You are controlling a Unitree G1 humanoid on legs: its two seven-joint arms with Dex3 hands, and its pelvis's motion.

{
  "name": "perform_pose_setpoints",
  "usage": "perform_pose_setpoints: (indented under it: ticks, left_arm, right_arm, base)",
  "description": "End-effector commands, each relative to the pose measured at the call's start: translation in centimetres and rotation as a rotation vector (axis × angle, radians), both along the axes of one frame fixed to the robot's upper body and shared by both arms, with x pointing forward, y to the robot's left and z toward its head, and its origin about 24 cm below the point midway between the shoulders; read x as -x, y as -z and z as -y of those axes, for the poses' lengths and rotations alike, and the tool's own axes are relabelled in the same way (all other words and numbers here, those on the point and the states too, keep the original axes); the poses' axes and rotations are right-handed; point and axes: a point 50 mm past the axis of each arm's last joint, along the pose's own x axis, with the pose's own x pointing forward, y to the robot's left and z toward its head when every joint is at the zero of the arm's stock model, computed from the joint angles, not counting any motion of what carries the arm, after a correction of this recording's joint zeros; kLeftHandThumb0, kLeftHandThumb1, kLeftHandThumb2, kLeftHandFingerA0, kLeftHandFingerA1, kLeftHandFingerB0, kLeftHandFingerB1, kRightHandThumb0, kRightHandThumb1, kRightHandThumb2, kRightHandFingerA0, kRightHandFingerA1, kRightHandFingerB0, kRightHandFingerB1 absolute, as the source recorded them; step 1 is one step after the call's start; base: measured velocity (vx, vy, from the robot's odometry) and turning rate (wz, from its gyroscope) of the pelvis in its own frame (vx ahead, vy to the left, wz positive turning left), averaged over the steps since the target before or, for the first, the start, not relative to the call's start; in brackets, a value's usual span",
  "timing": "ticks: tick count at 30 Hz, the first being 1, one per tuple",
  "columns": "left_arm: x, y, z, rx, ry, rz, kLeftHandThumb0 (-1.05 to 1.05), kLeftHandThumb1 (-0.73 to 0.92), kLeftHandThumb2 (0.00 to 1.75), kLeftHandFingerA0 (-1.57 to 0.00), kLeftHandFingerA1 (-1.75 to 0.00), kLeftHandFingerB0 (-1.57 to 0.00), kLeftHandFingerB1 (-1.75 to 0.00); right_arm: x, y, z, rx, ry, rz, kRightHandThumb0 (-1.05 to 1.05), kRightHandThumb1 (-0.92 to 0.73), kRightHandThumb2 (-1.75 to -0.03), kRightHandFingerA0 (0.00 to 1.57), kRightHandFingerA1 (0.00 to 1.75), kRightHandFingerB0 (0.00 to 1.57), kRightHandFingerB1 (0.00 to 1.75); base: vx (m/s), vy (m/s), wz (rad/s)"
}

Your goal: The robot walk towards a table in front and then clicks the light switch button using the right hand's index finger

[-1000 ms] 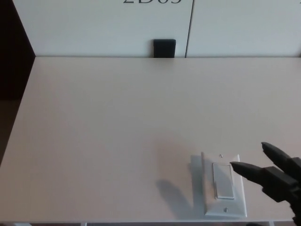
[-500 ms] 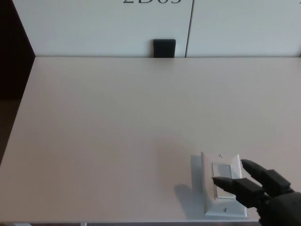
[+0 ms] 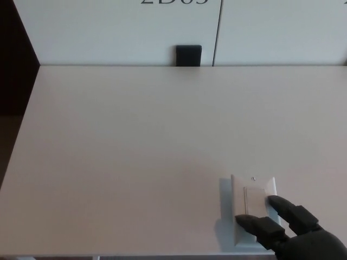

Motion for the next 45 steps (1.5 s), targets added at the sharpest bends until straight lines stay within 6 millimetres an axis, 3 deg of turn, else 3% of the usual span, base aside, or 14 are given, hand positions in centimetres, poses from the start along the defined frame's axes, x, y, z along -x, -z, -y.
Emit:
perform_pose_setpoints:
  ticks: [1, 6, 7, 11, 16, 17, 23, 24, 25, 31, 33, 39, 41, 45]
  left_arm:
    - [0.4, -0.4, -0.7, -0.061, 0.094, -0.029, -0.36, 0.6, 0.58, -0.53, -0.42, -0.47, -0.38]
    - [0.5, -0.4, -0.6, -0.056, 0.096, -0.032, -0.36, 0.6, 0.58, -0.53, -0.42, -0.47, -0.37]
    - [0.4, -0.4, -0.6, -0.057, 0.098, -0.03, -0.36, 0.6, 0.58, -0.54, -0.43, -0.47, -0.38]
    - [0.4, -0.4, -0.7, -0.057, 0.099, -0.035, -0.37, 0.6, 0.58, -0.55, -0.42, -0.48, -0.38]
    - [0.4, -0.5, -0.7, -0.06, 0.102, -0.036, -0.36, 0.6, 0.58, -0.55, -0.42, -0.48, -0.38]
    - [0.3, -0.5, -0.7, -0.059, 0.11, -0.033, -0.36, 0.6, 0.58, -0.53, -0.42, -0.47, -0.37]
    - [0.2, -0.6, -0.8, -0.068, 0.12, -0.034, -0.36, 0.61, 0.58, -0.54, -0.42, -0.46, -0.37]
    - [0.2, -0.6, -0.8, -0.066, 0.128, -0.035, -0.36, 0.6, 0.58, -0.54, -0.42, -0.46, -0.37]
    - [0.2, -0.6, -0.8, -0.067, 0.131, -0.036, -0.36, 0.61, 0.58, -0.54, -0.42, -0.46, -0.37]
    - [0.4, -0.5, -0.8, -0.07, 0.139, -0.042, -0.36, 0.6, 0.58, -0.55, -0.42, -0.48, -0.38]
    - [0.4, -0.6, -0.8, -0.066, 0.137, -0.047, -0.35, 0.6, 0.58, -0.56, -0.43, -0.48, -0.38]
    - [0.1, -0.7, -0.9, -0.073, 0.151, -0.032, -0.37, 0.6, 0.58, -0.54, -0.42, -0.46, -0.37]
    - [0.1, -0.8, -1.1, -0.078, 0.159, -0.032, -0.37, 0.6, 0.58, -0.53, -0.42, -0.46, -0.37]
    - [-0.1, -0.9, -1.2, -0.079, 0.168, -0.037, -0.37, 0.61, 0.58, -0.54, -0.41, -0.46, -0.37]
  right_arm:
    - [0.2, 1.3, 1.2, 0.387, 0.05, 0.101, -0.77, -0.6, -0.9, 0.0, 0.21, 0.2, 0.4]
    - [0.7, 0.5, 0.8, 0.381, 0.066, 0.128, -0.74, -0.57, -0.88, 0.0, 0.22, 0.21, 0.41]
    - [0.7, 0.4, 0.8, 0.38, 0.067, 0.13, -0.66, -0.7, -0.62, 0.0, 0.23, 0.25, 0.29]
    - [1.3, -0.3, 0.5, 0.367, 0.071, 0.153, -0.72, -0.57, -0.88, 0.0, 0.21, 0.19, 0.4]
    - [2.3, -1.9, 0.1, 0.333, 0.085, 0.181, -0.7, -0.56, -0.85, 0.0, 0.18, 0.18, 0.38]
    - [2.6, -2.5, 0.0, 0.331, 0.089, 0.195, -0.65, -0.69, -0.61, 0.0, 0.19, 0.21, 0.28]
    - [3.3, -4.3, -0.2, 0.32, 0.107, 0.22, -0.72, -0.57, -0.86, 0.0, 0.19, 0.15, 0.36]
    - [3.4, -4.6, -0.2, 0.311, 0.112, 0.232, -0.65, -0.69, -0.65, 0.0, 0.15, 0.21, 0.29]
    - [3.4, -4.6, -0.2, 0.309, 0.114, 0.23, -0.71, -0.57, -0.86, 0.0, 0.2, 0.15, 0.36]
    - [3.5, -4.3, -0.1, 0.319, 0.117, 0.207, -0.63, -0.69, -0.63, 0.0, 0.19, 0.21, 0.28]
    - [3.5, -4.0, -0.1, 0.328, 0.114, 0.184, -0.71, -0.57, -0.86, 0.0, 0.19, 0.15, 0.35]
    - [2.6, -2.8, -0.2, 0.327, 0.125, 0.175, -0.65, -0.69, -0.61, 0.0, 0.22, 0.21, 0.28]
    - [2.3, -2.3, -0.2, 0.337, 0.132, 0.171, -0.72, -0.56, -0.86, 0.0, 0.2, 0.2, 0.39]
    - [1.6, -1.8, 0.0, 0.369, 0.148, 0.166, -0.66, -0.69, -0.61, 0.0, 0.22, 0.2, 0.28]
  base:
    - [0.0, 0.0, 0.0]
    - [0.0, 0.0, 0.0]
    - [0.0, 0.0, 0.0]
    - [0.0, 0.0, 0.0]
    - [0.0, 0.0, 0.0]
    - [0.0, 0.0, 0.0]
    - [0.0, 0.0, 0.0]
    - [0.0, 0.0, 0.0]
    - [0.0, 0.0, 0.0]
    - [0.0, 0.0, 0.0]
    - [0.0, 0.0, 0.0]
    - [0.0, 0.0, 0.0]
    - [0.0, 0.0, 0.0]
    - [0.0, 0.0, 0.0]
